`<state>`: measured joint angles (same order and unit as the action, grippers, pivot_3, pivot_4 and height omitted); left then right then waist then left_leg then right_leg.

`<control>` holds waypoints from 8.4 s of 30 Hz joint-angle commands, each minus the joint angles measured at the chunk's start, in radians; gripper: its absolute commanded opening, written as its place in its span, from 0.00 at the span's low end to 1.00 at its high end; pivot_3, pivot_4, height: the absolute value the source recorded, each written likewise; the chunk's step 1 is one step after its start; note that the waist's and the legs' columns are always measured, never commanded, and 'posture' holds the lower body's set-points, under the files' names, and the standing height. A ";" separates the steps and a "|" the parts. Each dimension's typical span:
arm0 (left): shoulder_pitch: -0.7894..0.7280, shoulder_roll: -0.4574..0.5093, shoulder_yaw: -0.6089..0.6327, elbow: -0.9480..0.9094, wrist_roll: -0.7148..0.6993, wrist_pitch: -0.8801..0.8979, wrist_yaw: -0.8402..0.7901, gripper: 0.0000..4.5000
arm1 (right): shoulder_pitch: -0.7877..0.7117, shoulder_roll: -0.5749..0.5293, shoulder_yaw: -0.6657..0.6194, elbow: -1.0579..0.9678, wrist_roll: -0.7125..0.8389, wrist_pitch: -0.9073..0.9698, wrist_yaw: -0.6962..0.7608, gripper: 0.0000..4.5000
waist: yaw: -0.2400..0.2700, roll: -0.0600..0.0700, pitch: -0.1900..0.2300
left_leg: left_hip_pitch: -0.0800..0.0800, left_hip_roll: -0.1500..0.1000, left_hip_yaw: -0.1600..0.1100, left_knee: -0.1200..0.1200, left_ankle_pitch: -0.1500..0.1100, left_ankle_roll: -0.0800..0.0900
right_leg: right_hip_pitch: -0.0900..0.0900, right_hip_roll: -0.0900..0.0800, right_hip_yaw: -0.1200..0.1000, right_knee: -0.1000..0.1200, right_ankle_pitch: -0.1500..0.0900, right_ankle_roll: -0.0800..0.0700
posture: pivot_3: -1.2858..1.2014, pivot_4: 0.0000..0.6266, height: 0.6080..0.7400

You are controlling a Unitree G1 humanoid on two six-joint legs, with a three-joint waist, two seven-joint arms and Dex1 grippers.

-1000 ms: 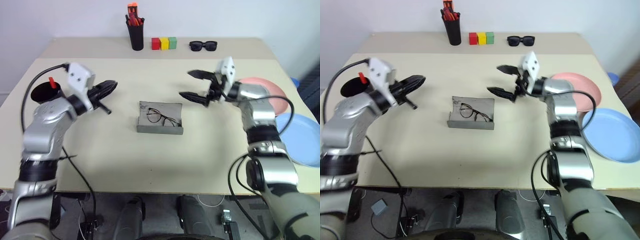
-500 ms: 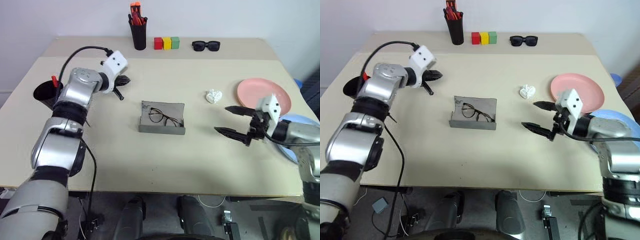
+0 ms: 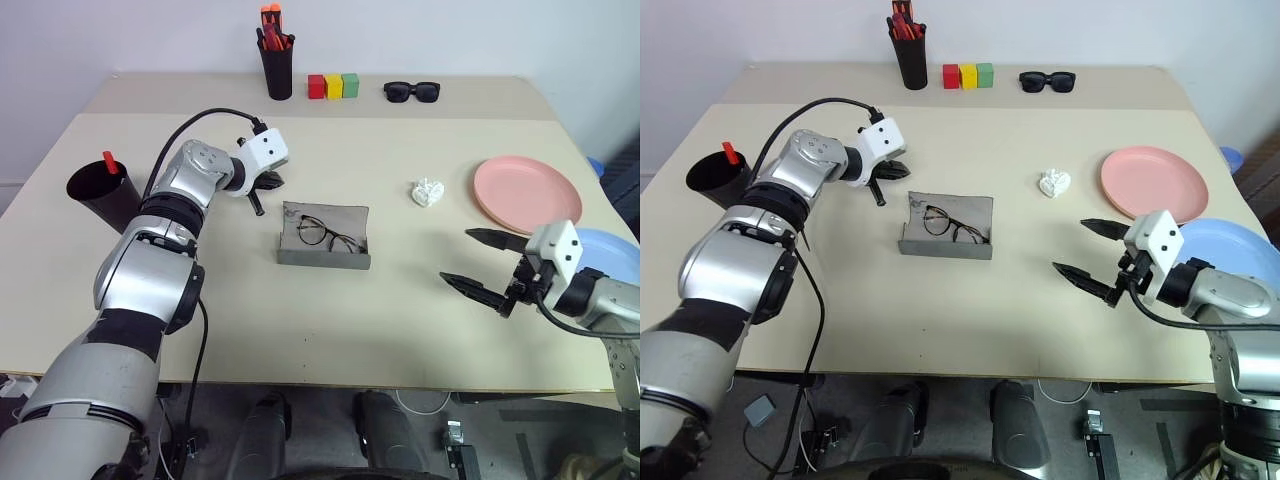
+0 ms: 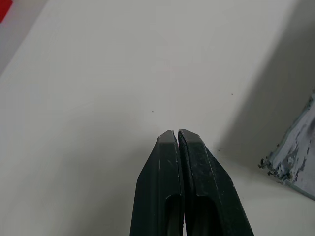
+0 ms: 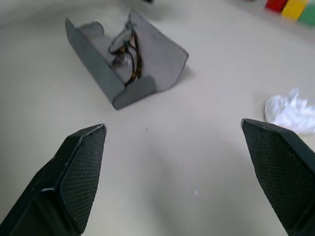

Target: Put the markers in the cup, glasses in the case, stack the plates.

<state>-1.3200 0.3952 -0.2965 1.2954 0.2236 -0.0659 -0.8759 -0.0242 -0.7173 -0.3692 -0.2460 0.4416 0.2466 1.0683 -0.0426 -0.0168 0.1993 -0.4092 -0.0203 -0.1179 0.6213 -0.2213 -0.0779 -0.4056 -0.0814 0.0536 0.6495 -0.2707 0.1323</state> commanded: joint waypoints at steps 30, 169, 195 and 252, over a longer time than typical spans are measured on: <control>0.186 0.079 0.095 -0.328 -0.103 -0.019 -0.517 0.01 | 0.014 -0.026 0.077 0.101 0.042 -0.171 0.089 1.00 | -0.001 0.000 0.000 | 0.000 0.000 0.000 0.002 0.000 0.000 | 0.001 0.000 0.000 0.001 0.000 0.000 | 0.52 0.24 1.00; 0.556 -0.180 0.092 -1.307 -0.475 0.833 0.258 1.00 | -0.803 0.257 0.338 1.076 -0.383 -0.397 -0.417 0.99 | -0.002 0.002 -0.002 | 0.010 0.000 0.000 0.004 -0.002 0.003 | 0.013 0.000 0.001 -0.002 0.000 0.001 | 0.52 0.24 1.00; 0.576 -0.130 0.100 -1.410 -0.490 0.885 0.253 1.00 | -0.914 0.265 0.400 1.362 -0.552 -0.493 -0.635 0.01 | -0.006 0.002 -0.002 | 0.011 0.000 0.000 0.002 -0.002 0.003 | 0.012 0.000 0.002 -0.002 0.000 0.000 | 0.52 0.24 1.00; 0.742 -0.198 0.302 -1.324 -0.343 0.239 0.490 1.00 | -0.458 0.075 0.089 0.642 -0.072 -0.417 -0.362 0.83 | -0.011 0.003 -0.002 | 0.012 0.000 0.001 -0.001 -0.002 0.003 | 0.013 -0.001 0.002 -0.004 -0.001 0.001 | 0.52 0.24 1.00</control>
<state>-0.6023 0.1890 -0.0358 0.0241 -0.1434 0.2644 -0.4307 -0.5160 -0.6163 -0.2506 0.5248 0.2973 -0.2240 0.6454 -0.0537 -0.0143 0.1975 -0.3978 -0.0203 -0.1172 0.6203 -0.2230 -0.0753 -0.3928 -0.0820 0.0560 0.6450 -0.2712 0.1330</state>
